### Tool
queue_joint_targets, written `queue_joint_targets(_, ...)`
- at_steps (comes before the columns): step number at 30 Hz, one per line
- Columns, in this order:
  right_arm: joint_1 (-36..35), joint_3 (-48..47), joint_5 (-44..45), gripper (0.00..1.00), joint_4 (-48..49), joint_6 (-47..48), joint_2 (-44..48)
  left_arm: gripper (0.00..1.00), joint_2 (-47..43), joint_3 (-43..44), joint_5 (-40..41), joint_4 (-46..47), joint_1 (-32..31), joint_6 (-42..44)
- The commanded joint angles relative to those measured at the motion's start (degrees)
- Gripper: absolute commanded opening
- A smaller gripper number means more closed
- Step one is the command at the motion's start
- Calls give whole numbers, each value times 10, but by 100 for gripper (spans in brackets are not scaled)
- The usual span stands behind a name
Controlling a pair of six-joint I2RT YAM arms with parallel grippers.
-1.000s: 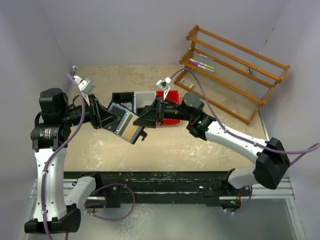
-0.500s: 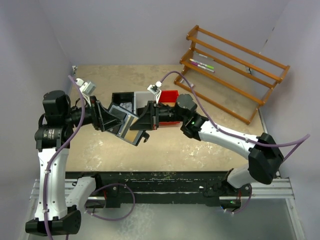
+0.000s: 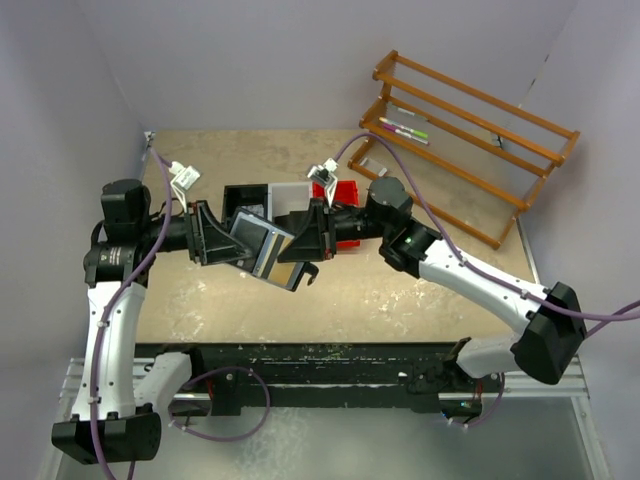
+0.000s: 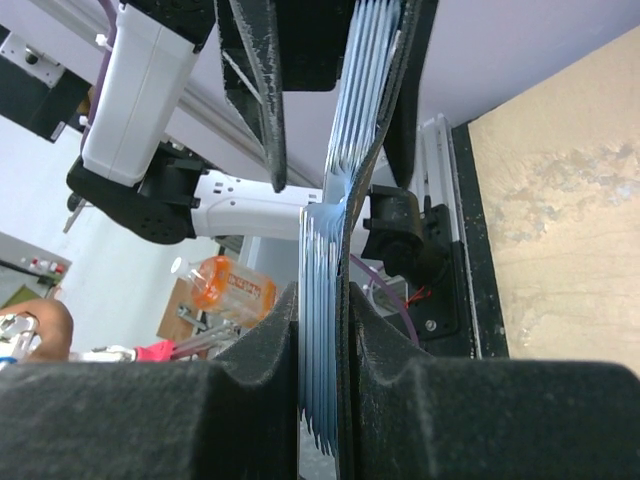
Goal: Take the credit cards out of the card holder
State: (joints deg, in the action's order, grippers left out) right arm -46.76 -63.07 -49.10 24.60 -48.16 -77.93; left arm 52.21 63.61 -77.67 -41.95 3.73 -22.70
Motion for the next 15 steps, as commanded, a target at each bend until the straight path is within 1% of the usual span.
queue_joint_targets(1,8,-36,-24,0,-3,35,20,55,-8,6,-63,33,1,-17)
queue_joint_targets(9,13,-38,-38,0,-16,45,17,37,-5,7,-87,31,1,-17)
queue_joint_targets(15,13,-47,-50,0,-22,51,16,33,-2,1,-88,33,1,-16)
